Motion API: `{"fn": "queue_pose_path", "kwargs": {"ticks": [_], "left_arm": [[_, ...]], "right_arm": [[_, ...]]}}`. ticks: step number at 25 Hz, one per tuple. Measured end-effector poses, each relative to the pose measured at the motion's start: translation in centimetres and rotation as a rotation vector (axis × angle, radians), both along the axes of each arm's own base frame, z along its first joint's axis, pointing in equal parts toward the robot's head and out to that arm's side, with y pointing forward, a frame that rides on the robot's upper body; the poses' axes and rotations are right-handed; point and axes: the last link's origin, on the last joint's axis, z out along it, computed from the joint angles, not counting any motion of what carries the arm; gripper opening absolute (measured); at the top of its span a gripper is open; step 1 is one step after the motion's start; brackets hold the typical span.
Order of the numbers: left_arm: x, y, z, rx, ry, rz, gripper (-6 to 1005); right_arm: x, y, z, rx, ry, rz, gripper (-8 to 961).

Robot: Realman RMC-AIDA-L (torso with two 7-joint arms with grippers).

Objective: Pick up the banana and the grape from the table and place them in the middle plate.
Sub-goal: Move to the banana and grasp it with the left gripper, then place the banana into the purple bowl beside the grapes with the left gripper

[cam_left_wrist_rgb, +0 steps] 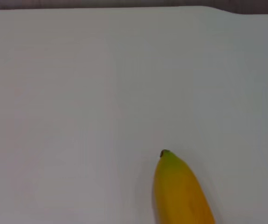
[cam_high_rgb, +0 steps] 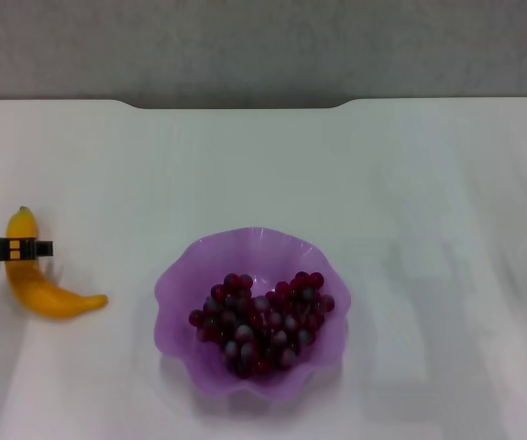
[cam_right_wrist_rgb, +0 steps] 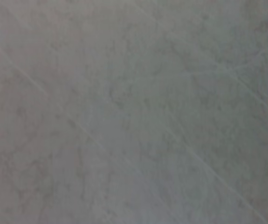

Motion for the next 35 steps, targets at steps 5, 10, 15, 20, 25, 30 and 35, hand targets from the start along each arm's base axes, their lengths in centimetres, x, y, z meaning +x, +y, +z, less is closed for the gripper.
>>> {"fn": "queue_pose_path", "kwargs": {"ticks": [5,10,15,20,25,30,35], "left_arm": [[-0.3,-0.2,-0.3,-0.011,0.003,0.008,852],[0.2,-0.1,-0.8,-0.031,0.014,-0.008,785],[0.3,0.0,-0.9,-0.039,0.021,-0.014,652],[0.7,0.1,-1.0,-0.052,0.035,-0.032,482],[1.9,0.7,-0.3,-0.056,0.049,-0.069,484],[3.7,1.0,1.0,-0.058,0.067,-0.12,485],[5.4,0.9,2.3,-0.091,0.091,-0.162,486]], "right_arm": [[-0.2,0.0,0.0,0.001,0.006,0.004,819],[-0.2,0.0,0.0,0.001,0.006,0.004,819],[-0.2,0.0,0.0,0.001,0.006,0.004,819],[0.0,0.0,0.0,0.001,0.003,0.001,819],[0.3,-0.3,0.0,0.002,0.004,-0.007,819],[0.4,-0.4,0.0,0.002,0.004,-0.01,819],[0.6,-0.5,0.1,0.002,0.002,-0.015,819]]}}
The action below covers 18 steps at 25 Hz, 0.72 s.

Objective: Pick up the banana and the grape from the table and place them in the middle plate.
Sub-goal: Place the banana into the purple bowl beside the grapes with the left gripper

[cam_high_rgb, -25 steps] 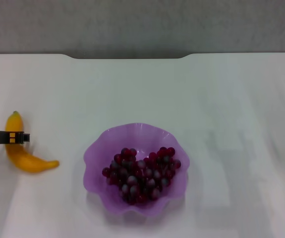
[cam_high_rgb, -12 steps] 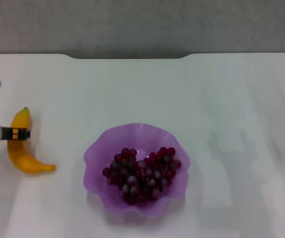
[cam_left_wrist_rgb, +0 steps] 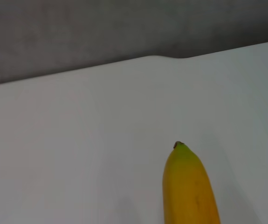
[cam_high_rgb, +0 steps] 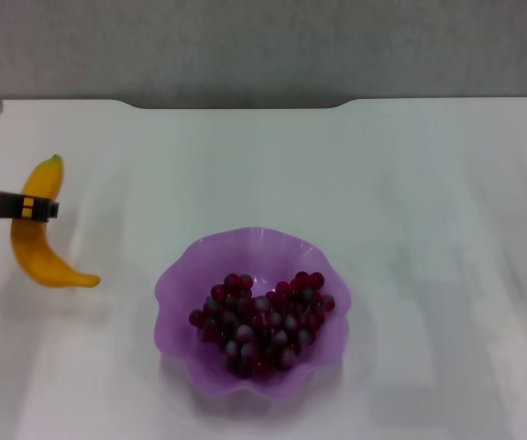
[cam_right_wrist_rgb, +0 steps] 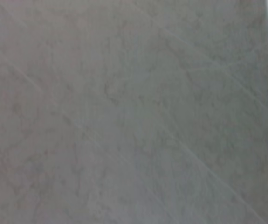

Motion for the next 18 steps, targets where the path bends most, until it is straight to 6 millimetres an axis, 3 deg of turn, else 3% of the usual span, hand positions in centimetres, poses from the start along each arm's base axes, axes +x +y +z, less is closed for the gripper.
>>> {"fn": "queue_pose_path", "kwargs": {"ticks": [11,18], "left_arm": [[7.1,-2.0,-0.4,-0.107,-0.056,-0.211,489],[11.3,-4.7,-3.2,-0.233,-0.048,-0.39,491]], "right_arm": [[0.5,-0.4,0.0,-0.001,-0.003,-0.013,819],[0.5,-0.4,0.0,-0.002,-0.004,-0.016,819]]}}
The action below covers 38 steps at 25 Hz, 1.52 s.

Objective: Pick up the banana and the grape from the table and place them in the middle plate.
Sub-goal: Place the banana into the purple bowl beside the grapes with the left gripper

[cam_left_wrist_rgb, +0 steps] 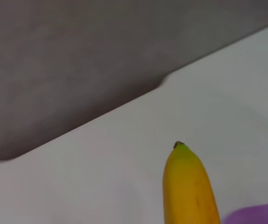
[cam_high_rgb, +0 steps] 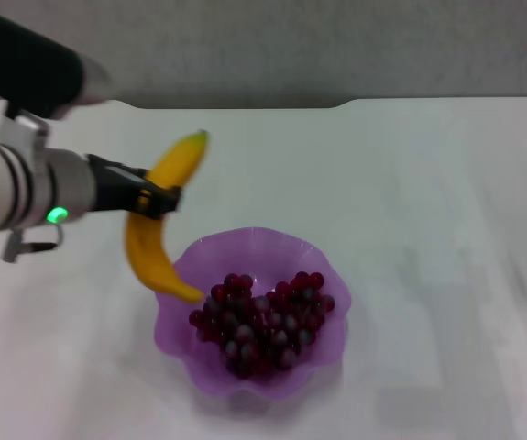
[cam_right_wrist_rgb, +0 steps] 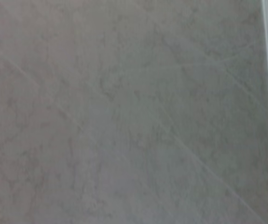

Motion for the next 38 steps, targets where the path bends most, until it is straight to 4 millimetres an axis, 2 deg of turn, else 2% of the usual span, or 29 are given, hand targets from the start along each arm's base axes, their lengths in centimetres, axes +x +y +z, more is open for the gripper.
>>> {"fn": "queue_pose_path", "kwargs": {"ticks": [5,9,10,19,32,38], "left_arm": [[2.2,-1.7,-2.6,-0.091,0.008,-0.098,492],[2.6,-2.0,-3.8,-0.126,-0.006,-0.13,493],[2.3,-1.7,-4.4,-0.131,0.0,-0.132,494],[0.6,-0.3,-6.4,-0.146,0.042,-0.105,496],[-1.2,-0.4,-6.8,-0.156,0.105,-0.058,499],[-1.7,-0.6,-7.6,-0.193,0.135,-0.032,501]], "right_arm": [[0.0,0.0,0.0,0.003,0.003,-0.003,819],[0.0,0.1,0.1,0.003,0.002,0.0,819],[-0.1,0.1,0.0,0.003,0.002,0.002,819],[-0.3,0.2,0.0,0.003,0.006,0.008,819],[-0.4,0.2,0.0,0.002,0.006,0.01,819],[-0.3,0.2,0.0,0.003,0.004,0.009,819]]}}
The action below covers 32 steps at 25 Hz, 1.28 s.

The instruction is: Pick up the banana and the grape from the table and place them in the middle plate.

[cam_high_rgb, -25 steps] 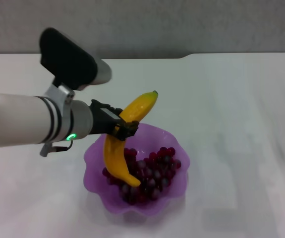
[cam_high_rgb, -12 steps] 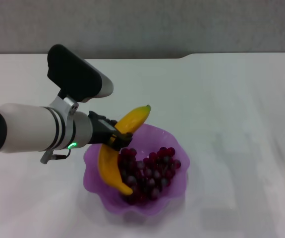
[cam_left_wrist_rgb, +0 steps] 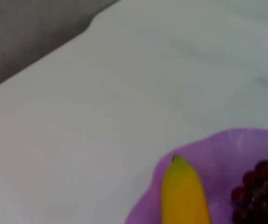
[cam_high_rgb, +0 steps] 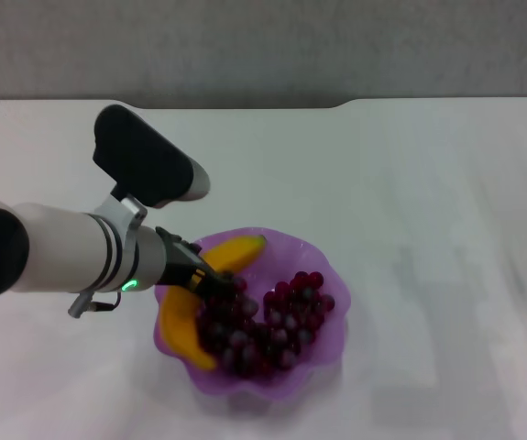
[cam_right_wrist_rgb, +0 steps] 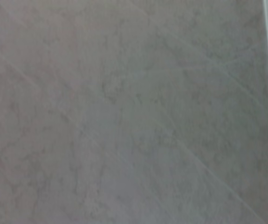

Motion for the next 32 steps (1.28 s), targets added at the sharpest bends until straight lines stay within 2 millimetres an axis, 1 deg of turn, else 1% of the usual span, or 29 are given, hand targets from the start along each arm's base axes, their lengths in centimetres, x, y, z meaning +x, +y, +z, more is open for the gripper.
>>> {"fn": "queue_pose_path", "kwargs": {"ticks": [4,9,14,16,19,20,22,23,26,28,30,31,32], "left_arm": [[0.1,-0.3,-0.3,-0.023,0.022,0.001,502],[1.6,-0.5,0.0,-0.007,-0.007,-0.025,737],[3.4,-0.9,1.1,0.039,-0.06,-0.086,893],[4.0,-1.0,1.6,0.068,-0.08,-0.119,893],[4.3,-0.8,2.3,0.128,-0.129,-0.146,893],[4.3,-0.7,2.5,0.153,-0.149,-0.153,893],[3.9,-0.2,3.3,0.257,-0.234,-0.169,893],[3.9,-0.2,3.3,0.257,-0.234,-0.169,893],[3.4,0.4,4.0,0.35,-0.319,-0.175,893],[3.1,0.7,4.1,0.371,-0.334,-0.171,893],[2.0,1.7,4.7,0.442,-0.366,-0.153,893],[1.0,2.4,4.9,0.482,-0.372,-0.139,893],[0.7,2.7,4.9,0.497,-0.375,-0.134,893]], "right_arm": [[0.0,0.0,0.0,0.0,-0.001,0.0,819],[0.2,-0.1,0.0,0.0,-0.002,-0.007,819],[0.3,-0.2,0.1,0.001,-0.003,-0.009,819],[0.3,-0.2,0.1,0.001,-0.003,-0.01,819],[0.3,-0.1,0.1,0.001,-0.003,-0.009,819],[0.3,-0.1,0.1,0.001,-0.003,-0.01,819],[0.3,-0.1,0.1,0.002,-0.002,-0.01,819],[0.3,-0.1,0.1,0.002,-0.002,-0.01,819],[0.3,-0.1,0.2,0.006,-0.003,-0.01,819],[0.3,-0.1,0.2,0.004,-0.004,-0.009,819],[0.2,0.0,0.1,0.001,-0.005,-0.005,819],[0.1,0.1,0.1,0.0,-0.005,-0.002,819],[0.0,0.1,0.1,-0.001,-0.005,-0.001,819]]}}
